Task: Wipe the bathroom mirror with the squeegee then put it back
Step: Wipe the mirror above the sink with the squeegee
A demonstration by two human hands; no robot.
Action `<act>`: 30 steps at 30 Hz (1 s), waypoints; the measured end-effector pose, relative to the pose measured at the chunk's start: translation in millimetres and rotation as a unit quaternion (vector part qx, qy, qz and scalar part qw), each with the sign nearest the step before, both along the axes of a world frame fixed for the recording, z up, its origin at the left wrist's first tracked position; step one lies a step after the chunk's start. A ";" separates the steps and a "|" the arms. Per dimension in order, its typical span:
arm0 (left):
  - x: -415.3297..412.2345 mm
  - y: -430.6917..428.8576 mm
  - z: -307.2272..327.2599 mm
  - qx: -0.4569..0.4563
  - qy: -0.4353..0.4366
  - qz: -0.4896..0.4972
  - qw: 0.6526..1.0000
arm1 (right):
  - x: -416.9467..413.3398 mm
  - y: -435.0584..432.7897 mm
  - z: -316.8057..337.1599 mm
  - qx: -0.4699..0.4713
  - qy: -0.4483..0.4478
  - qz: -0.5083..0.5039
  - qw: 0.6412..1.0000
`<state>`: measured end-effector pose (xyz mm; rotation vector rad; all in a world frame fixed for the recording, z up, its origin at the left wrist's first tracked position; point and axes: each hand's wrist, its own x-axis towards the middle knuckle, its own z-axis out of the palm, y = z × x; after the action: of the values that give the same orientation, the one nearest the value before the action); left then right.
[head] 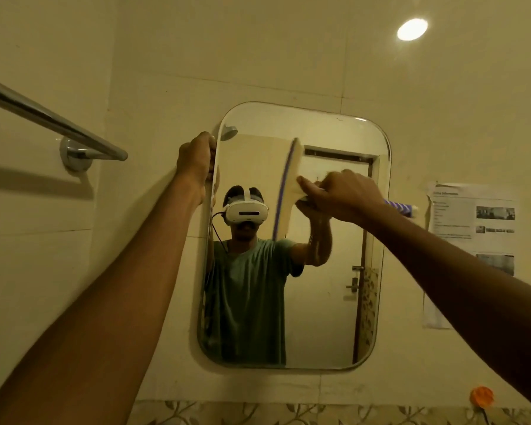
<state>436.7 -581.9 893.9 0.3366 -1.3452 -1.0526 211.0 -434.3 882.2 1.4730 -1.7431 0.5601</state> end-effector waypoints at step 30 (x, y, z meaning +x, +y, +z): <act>-16.1 3.8 17.3 -0.008 0.022 0.082 0.996 | 4.6 -12.8 70.3 -0.098 -0.085 0.011 0.992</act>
<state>420.6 -578.1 911.2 0.4034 -1.2636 -0.9071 215.6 -447.1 952.5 1.3410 -1.7465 0.8644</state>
